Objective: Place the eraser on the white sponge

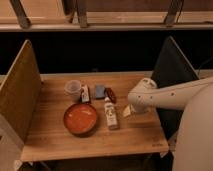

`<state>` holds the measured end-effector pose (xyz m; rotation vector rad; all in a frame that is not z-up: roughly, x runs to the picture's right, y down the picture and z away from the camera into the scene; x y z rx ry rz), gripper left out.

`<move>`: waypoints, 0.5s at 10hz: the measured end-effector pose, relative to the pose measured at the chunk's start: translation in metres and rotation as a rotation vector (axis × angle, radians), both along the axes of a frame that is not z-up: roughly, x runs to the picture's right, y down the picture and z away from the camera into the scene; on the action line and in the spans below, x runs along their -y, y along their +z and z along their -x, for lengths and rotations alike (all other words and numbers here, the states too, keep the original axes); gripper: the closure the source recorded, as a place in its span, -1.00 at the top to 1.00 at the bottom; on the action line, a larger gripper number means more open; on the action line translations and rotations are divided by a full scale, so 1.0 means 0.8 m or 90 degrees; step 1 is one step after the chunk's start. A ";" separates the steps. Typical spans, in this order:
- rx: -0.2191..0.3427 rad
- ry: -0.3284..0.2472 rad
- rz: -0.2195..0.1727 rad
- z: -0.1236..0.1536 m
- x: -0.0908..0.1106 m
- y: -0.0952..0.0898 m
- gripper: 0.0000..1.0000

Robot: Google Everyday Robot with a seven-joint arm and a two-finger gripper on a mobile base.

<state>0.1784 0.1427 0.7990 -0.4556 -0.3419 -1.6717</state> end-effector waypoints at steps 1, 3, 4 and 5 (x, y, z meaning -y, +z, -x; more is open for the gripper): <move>0.000 0.000 0.000 0.000 0.000 0.000 0.60; 0.000 0.000 -0.001 0.000 0.000 0.000 0.60; 0.005 -0.002 -0.004 0.000 0.003 0.000 0.60; 0.010 -0.005 -0.009 0.001 0.007 0.000 0.60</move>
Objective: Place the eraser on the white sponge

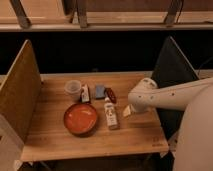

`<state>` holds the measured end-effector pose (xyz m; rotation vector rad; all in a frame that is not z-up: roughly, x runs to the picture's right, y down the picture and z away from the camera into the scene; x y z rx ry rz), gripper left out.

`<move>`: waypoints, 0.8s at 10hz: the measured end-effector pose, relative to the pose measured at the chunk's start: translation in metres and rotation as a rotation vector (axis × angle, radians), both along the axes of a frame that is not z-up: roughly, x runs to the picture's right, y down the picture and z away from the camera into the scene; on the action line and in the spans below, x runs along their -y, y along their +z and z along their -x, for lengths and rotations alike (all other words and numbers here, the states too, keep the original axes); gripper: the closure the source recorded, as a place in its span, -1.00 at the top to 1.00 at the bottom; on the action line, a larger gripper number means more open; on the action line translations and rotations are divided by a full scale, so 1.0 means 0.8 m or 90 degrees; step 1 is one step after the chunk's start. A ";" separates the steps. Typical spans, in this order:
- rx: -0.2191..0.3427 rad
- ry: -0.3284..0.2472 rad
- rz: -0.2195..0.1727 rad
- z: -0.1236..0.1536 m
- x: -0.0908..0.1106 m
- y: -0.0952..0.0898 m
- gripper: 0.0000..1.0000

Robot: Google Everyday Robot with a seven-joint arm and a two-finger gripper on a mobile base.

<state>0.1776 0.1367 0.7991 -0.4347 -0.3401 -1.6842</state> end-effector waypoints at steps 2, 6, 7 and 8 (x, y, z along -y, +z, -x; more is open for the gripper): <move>0.010 -0.024 -0.011 0.010 0.027 0.006 0.60; 0.041 -0.105 -0.054 0.075 0.119 0.018 0.60; 0.052 -0.119 -0.061 0.091 0.132 0.020 0.60; 0.070 -0.132 -0.069 0.117 0.151 0.024 0.60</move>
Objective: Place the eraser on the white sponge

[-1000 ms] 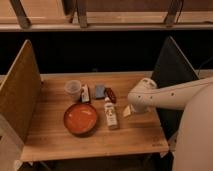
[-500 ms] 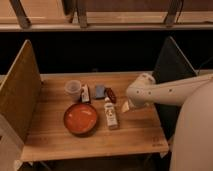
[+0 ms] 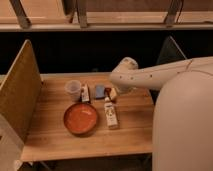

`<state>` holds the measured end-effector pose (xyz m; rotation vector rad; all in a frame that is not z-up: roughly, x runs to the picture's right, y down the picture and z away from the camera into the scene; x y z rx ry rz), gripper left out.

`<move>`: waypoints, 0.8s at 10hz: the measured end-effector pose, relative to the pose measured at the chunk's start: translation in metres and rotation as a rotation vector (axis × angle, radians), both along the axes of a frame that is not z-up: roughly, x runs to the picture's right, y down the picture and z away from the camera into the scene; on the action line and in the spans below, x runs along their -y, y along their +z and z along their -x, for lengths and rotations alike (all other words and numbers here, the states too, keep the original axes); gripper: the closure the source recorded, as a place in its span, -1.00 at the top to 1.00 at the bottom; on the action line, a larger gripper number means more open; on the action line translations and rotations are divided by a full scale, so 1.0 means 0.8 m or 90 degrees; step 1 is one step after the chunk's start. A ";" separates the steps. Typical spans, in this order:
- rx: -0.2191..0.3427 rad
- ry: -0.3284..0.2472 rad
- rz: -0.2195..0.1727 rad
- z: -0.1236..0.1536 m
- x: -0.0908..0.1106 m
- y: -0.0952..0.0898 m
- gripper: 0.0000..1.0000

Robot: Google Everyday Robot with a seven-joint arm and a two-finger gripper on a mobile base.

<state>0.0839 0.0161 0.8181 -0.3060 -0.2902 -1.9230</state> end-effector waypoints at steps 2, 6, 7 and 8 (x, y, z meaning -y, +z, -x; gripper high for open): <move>0.013 -0.003 -0.003 0.016 0.010 0.002 0.60; 0.005 0.005 0.000 0.004 0.004 0.000 0.60; -0.003 0.019 0.002 -0.013 0.000 -0.002 0.60; -0.004 0.026 0.004 -0.019 0.000 0.004 0.60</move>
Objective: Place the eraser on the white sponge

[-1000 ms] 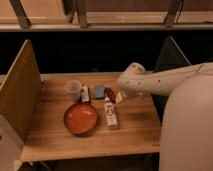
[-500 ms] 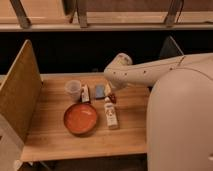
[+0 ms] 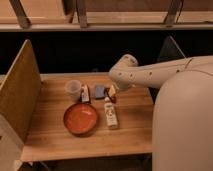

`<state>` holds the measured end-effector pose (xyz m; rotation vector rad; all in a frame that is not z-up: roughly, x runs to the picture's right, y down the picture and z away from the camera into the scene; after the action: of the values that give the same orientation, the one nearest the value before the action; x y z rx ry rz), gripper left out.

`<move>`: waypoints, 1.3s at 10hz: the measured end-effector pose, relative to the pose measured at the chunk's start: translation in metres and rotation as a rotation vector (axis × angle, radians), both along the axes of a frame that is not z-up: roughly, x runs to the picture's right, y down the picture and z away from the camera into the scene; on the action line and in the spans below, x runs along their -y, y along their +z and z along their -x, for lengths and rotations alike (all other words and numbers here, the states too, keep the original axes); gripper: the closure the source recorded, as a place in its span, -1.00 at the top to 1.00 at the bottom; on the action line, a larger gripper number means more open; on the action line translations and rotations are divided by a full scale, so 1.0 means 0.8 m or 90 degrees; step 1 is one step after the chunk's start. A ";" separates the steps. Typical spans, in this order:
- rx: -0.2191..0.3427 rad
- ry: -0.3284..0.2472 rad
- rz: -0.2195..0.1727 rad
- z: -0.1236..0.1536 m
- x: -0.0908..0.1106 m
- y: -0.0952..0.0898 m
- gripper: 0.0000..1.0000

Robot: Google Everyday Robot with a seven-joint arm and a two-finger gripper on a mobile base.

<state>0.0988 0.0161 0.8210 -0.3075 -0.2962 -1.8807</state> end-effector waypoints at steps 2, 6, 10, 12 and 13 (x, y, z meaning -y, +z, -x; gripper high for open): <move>0.023 -0.024 0.002 0.023 0.010 0.022 0.60; 0.096 -0.093 0.009 0.103 0.035 0.065 0.60; 0.174 -0.128 0.033 0.174 0.036 0.090 0.60; 0.187 -0.133 0.039 0.184 0.033 0.091 0.60; 0.186 -0.133 0.040 0.184 0.033 0.091 0.60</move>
<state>-0.0480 -0.0103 0.8937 -0.1057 -0.5385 -2.1270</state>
